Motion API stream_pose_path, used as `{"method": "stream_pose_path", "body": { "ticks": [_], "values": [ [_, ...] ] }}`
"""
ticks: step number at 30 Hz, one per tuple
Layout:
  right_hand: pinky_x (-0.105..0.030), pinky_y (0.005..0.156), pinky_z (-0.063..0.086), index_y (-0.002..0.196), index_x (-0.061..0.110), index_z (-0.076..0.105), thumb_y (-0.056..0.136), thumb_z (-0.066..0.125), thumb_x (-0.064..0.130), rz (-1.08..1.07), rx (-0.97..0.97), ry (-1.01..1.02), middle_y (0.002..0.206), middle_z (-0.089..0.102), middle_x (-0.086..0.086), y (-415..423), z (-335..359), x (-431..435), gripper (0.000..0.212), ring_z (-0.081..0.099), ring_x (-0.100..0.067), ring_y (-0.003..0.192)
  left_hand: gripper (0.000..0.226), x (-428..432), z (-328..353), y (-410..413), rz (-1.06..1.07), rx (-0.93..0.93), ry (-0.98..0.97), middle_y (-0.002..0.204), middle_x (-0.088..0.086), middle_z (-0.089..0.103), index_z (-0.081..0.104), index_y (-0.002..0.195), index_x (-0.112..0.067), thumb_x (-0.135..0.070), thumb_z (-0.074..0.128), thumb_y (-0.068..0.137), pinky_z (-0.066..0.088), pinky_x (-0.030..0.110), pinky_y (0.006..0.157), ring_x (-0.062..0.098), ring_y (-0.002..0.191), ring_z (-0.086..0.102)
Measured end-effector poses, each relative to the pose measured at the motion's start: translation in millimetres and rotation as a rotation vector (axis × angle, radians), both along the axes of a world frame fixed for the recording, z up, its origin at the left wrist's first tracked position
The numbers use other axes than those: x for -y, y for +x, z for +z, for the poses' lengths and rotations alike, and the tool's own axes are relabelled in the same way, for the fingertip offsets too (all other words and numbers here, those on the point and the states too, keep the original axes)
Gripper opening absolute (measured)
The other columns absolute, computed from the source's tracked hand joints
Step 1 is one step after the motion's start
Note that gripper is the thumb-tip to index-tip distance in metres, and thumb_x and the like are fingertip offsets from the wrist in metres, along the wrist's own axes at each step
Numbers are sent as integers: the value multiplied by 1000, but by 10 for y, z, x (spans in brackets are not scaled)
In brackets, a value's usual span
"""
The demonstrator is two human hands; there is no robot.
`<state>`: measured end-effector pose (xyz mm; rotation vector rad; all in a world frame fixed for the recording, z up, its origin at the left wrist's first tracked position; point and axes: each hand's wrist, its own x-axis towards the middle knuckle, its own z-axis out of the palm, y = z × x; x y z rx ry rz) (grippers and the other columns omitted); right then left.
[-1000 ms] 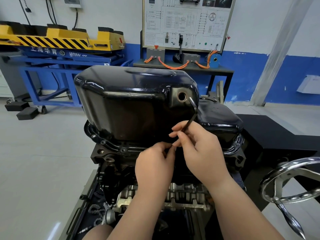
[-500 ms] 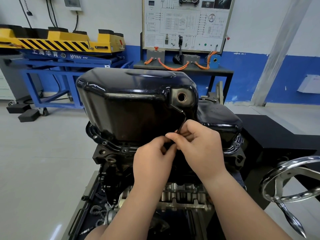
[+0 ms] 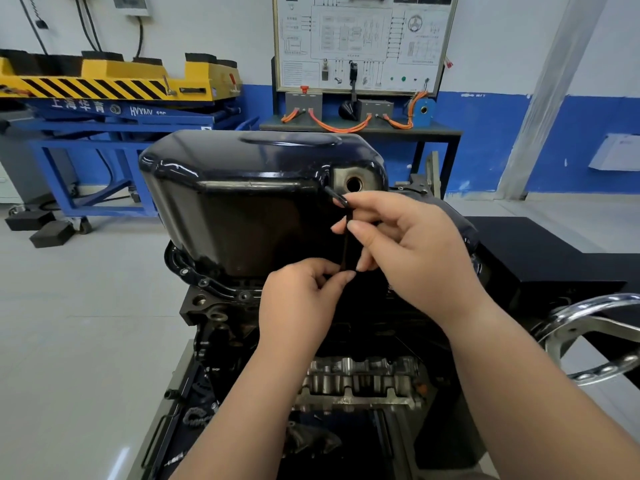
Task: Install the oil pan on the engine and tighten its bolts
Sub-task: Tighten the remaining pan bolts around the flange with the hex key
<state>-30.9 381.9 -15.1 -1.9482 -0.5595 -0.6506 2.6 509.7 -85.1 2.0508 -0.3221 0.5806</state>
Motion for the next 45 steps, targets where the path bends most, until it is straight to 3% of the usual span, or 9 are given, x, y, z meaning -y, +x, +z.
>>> {"method": "stream_pose_path", "body": {
  "ticks": [8,12,19,24,30,34,37,41,45],
  "values": [
    [-27,61,55,85,22,70,86,63,8,-23,-38,57,74,72,2,52,-11,-1,16,62,-10,53,7,-51,13,37,-65,-40,-22,45,-14,52,72,75,-31,-38,72,76,36,12,44,1,44,46],
    [-20,54,51,86,15,71,85,65,7,10,-60,151,61,67,11,57,-76,-29,10,61,-9,48,9,-49,13,23,-78,-32,-43,47,-14,51,71,72,-31,-39,72,75,33,11,43,1,43,43],
    [-15,52,48,98,23,68,90,57,4,115,-151,138,91,73,2,33,-79,-23,24,60,-7,50,10,-70,46,27,-108,-22,9,50,-9,55,69,69,-31,-33,68,80,35,15,44,4,48,48],
    [-16,51,47,88,13,71,85,63,3,74,-113,155,80,73,0,59,-89,-13,13,57,-9,44,23,-114,122,52,-154,-35,100,51,-17,55,58,61,-47,-35,69,78,35,10,46,0,48,49],
    [-15,47,44,67,23,57,75,76,11,-48,-30,202,61,64,5,59,-141,-73,24,54,-5,40,11,-73,118,37,-146,3,-35,49,-13,54,67,66,-36,-34,73,74,34,10,44,0,43,44],
    [-16,48,47,81,23,63,82,69,12,-7,-89,126,78,68,4,28,-127,-37,12,55,-6,41,15,-85,150,30,-168,5,-5,52,-11,56,66,64,-38,-32,70,77,34,11,44,1,44,44],
    [-16,53,50,96,23,67,89,59,7,63,-136,43,90,72,2,13,-96,13,19,57,-6,44,18,-107,186,33,-194,-19,45,50,-15,55,66,66,-41,-31,69,80,34,11,44,-1,43,45],
    [-16,52,48,86,13,71,84,65,5,31,-104,101,77,73,0,32,-113,-1,10,57,-6,43,13,-117,212,17,-210,-33,69,47,-15,54,68,68,-36,-32,69,80,34,10,45,0,43,45],
    [-16,48,46,71,13,66,75,75,10,-17,-83,169,68,70,0,54,-161,-50,11,57,-9,43,34,-115,224,-7,-157,42,-11,44,-16,50,53,50,-41,-29,74,74,32,7,45,-2,43,44]
  ]
}}
